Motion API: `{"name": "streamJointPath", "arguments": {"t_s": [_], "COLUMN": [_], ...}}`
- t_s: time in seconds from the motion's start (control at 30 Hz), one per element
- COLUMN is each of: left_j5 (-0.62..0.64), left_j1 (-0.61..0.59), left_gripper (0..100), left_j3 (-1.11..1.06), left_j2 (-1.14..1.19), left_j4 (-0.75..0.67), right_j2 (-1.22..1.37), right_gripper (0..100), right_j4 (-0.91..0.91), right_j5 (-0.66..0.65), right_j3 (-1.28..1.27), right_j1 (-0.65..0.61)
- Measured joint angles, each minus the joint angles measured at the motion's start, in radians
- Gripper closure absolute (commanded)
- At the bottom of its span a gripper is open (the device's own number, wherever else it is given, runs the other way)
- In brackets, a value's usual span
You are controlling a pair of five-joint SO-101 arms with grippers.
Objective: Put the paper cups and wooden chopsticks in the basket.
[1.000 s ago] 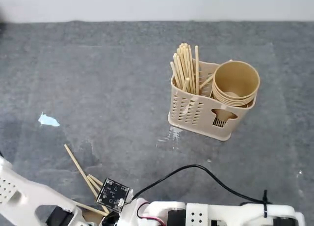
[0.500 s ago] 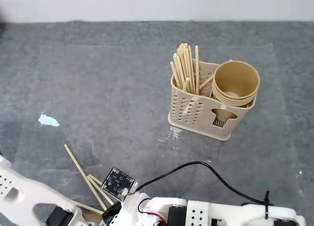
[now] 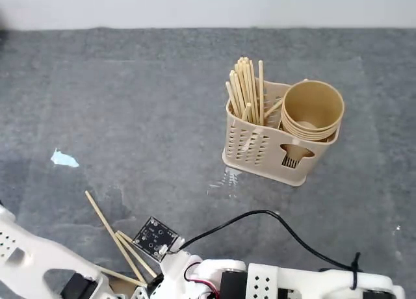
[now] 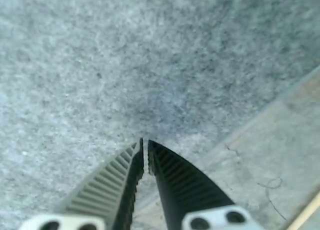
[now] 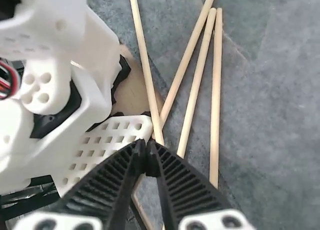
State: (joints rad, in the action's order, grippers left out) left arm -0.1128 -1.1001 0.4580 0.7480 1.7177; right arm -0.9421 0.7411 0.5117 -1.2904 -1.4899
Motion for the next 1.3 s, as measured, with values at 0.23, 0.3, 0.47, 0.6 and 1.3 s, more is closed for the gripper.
{"name": "streamJointPath", "arguments": {"t_s": [0.23, 0.3, 0.47, 0.6, 1.3], "left_j5": [0.0, 0.0, 0.0, 0.0, 0.0], "left_j1": [0.0, 0.0, 0.0, 0.0, 0.0], "left_gripper": [99, 99, 99, 99, 99], "left_j3": [0.0, 0.0, 0.0, 0.0, 0.0], "left_j2": [0.0, 0.0, 0.0, 0.0, 0.0], "left_j4": [0.0, 0.0, 0.0, 0.0, 0.0], "right_j2": [0.109, 0.187, 0.365, 0.43, 0.565], "right_gripper": [99.1, 99.1, 99.1, 99.1, 99.1], "right_j4": [0.044, 0.075, 0.106, 0.095, -0.028], "right_j5": [0.031, 0.032, 0.061, 0.066, 0.087], "right_j3": [0.092, 0.144, 0.224, 0.229, 0.264], "right_j1": [-0.009, -0.011, -0.011, -0.015, -0.074]}}
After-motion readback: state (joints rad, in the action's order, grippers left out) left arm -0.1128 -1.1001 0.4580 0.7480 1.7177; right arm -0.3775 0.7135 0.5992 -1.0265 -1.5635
